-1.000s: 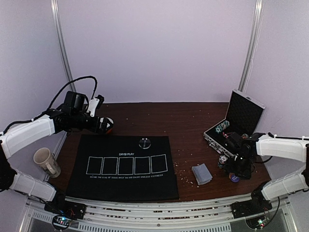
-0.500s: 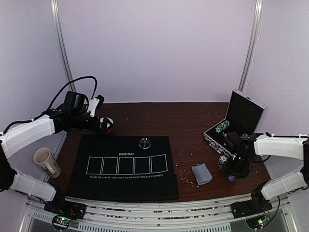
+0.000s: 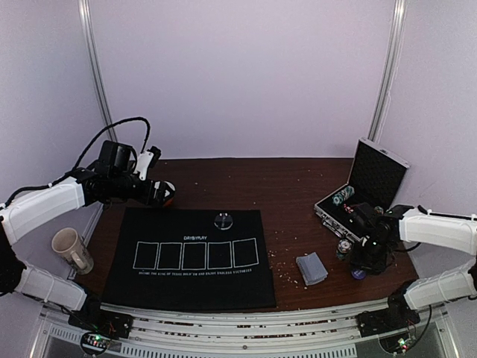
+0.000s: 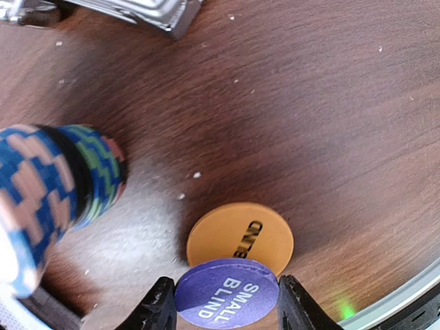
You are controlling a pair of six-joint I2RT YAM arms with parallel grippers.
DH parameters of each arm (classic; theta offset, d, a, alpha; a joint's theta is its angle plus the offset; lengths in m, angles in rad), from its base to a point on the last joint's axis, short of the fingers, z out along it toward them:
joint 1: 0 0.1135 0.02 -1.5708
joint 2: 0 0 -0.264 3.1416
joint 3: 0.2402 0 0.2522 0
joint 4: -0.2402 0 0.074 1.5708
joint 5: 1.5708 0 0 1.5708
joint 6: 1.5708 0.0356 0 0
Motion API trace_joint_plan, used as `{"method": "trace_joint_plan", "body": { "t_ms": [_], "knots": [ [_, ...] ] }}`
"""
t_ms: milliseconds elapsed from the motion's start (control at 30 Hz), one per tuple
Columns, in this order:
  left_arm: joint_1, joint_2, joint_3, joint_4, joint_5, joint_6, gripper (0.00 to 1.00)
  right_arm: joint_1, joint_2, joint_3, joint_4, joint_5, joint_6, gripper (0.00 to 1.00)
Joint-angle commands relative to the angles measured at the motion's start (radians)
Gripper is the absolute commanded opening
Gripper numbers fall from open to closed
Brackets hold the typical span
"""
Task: Distribute texas hold em gaming equipment
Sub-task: Pick up the small blind button from the center of the board, then place the small blind button in the small blind area.
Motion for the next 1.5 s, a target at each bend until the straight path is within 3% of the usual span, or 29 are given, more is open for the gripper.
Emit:
{"method": "trace_joint_plan", "body": {
  "t_ms": [0, 400, 600, 767, 1000, 1200, 1467],
  "knots": [
    [0.001, -0.010, 0.021, 0.055, 0.015, 0.012, 0.98, 0.011, -0.043, 0.008, -0.062, -0.006, 0.034, 0.35],
    [0.001, -0.017, 0.023, 0.053, 0.024, 0.011, 0.98, 0.011, -0.177, 0.268, -0.226, 0.211, 0.067, 0.33],
    [0.001, -0.019, 0.021, 0.052, 0.020, 0.012, 0.98, 0.093, -0.146, 0.485, -0.167, 0.245, -0.060, 0.23],
    [0.001, -0.017, 0.026, 0.047, 0.018, 0.011, 0.98, 0.396, 0.070, 0.616, -0.026, 0.259, -0.164, 0.23],
    [0.001, -0.014, 0.029, 0.040, 0.014, 0.014, 0.98, 0.725, 0.478, 0.780, 0.106, 0.086, -0.364, 0.26],
    [0.002, -0.006, 0.029, 0.046, 0.025, 0.012, 0.98, 0.827, 0.728, 0.888, 0.079, 0.003, -0.434, 0.25],
    [0.001, -0.011, 0.021, 0.045, 0.020, 0.014, 0.98, 0.859, 0.897, 0.957, 0.004, -0.034, -0.491, 0.27]
  ]
}}
